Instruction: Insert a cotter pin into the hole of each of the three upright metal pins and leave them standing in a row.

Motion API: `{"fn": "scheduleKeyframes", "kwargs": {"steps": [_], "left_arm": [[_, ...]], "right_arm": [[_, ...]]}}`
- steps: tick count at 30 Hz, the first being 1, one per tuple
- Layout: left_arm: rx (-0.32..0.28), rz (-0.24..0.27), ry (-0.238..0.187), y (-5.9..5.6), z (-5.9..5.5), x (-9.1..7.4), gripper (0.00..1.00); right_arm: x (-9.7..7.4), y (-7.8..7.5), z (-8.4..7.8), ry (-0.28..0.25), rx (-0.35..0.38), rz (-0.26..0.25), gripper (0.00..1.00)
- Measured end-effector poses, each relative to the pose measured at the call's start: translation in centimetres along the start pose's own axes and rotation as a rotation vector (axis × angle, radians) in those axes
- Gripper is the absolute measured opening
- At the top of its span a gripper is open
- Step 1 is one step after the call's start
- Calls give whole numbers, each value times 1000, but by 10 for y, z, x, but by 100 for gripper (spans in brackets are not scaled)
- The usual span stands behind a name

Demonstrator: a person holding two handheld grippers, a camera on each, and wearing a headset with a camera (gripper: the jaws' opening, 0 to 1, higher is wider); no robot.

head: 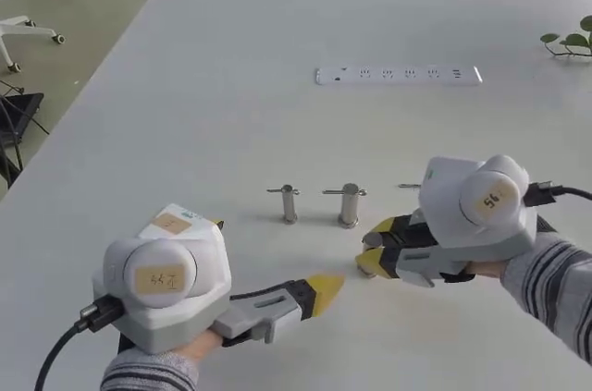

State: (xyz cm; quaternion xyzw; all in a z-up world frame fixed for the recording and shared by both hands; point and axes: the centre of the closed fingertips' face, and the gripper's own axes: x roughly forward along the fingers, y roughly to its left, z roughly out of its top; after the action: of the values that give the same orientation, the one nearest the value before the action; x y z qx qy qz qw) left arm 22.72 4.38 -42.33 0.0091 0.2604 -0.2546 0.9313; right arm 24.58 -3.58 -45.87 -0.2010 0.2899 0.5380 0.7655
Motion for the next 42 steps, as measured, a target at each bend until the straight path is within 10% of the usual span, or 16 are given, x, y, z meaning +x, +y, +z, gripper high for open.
{"fn": "scheduleKeyframes", "kwargs": {"steps": [25,29,42], "left_arm": [[20,-12,14,-3,0,2,94],[25,-18,16,-5,0,3,94],[17,-12,14,-3,0,3,94]], "right_arm": [[-2,3,6,-21,-139,81,10],[-9,1,16,-74,-74,89,18],[-53,-20,4,-11,-9,75,28]]}}
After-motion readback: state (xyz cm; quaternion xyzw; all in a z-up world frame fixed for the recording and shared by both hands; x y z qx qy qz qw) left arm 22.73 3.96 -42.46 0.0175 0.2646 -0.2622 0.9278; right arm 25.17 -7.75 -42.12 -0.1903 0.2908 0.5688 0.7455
